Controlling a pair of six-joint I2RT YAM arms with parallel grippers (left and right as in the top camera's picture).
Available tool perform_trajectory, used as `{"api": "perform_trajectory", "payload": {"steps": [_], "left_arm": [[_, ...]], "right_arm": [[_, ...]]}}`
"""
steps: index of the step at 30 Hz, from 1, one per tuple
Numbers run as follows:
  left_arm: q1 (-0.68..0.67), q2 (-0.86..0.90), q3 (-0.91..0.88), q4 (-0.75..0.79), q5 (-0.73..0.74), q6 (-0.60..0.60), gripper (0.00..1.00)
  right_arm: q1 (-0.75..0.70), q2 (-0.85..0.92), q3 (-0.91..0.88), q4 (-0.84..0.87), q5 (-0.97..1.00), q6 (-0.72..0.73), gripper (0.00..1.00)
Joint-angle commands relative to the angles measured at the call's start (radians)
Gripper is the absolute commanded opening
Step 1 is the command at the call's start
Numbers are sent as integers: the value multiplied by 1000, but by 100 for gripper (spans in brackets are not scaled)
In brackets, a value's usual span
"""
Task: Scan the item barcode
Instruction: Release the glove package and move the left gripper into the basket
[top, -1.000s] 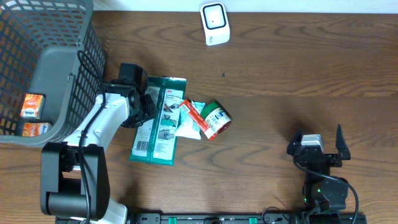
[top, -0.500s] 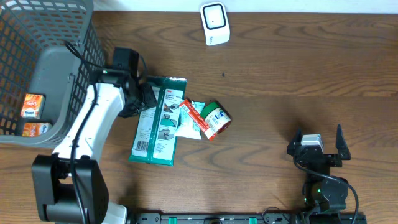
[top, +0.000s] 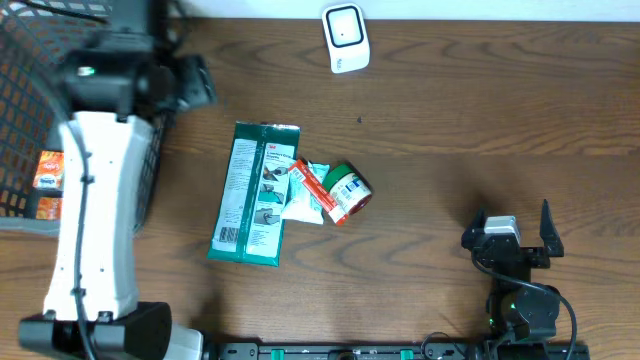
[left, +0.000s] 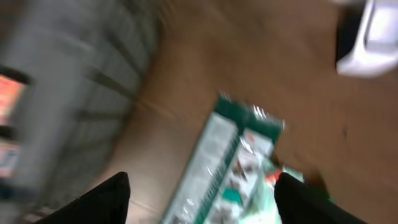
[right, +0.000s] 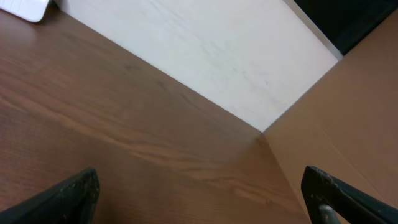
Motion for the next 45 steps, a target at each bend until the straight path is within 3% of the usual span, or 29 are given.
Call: {"api": "perform_trajectory", "payload": {"steps": [1,6,16,26,29,33,45], "left_arm": [[125,-7,42,-13,-79,-30,79],[329,-3,42,-10,-80,-48,87],[629,50,23,29,-80,-137,87],[644,253,-20,90,-80,-74,86],[644,308,-20,118,-80,-17,86],[644,384,-20,146,-80,76,78],[646,591,-20,203,-80,306,78]], "right_arm": [[7,-4,0,-4,10,-6,99],[7,-4,0,-4,10,-6,99],[7,-3,0,-4,10,-6,99],[7,-4,0,-4,10,-6,99],[7,-4,0,-4,10,-6,99],[7,-4,0,-4,10,-6,99],[7,-3,0,-4,10,-6,99]]}}
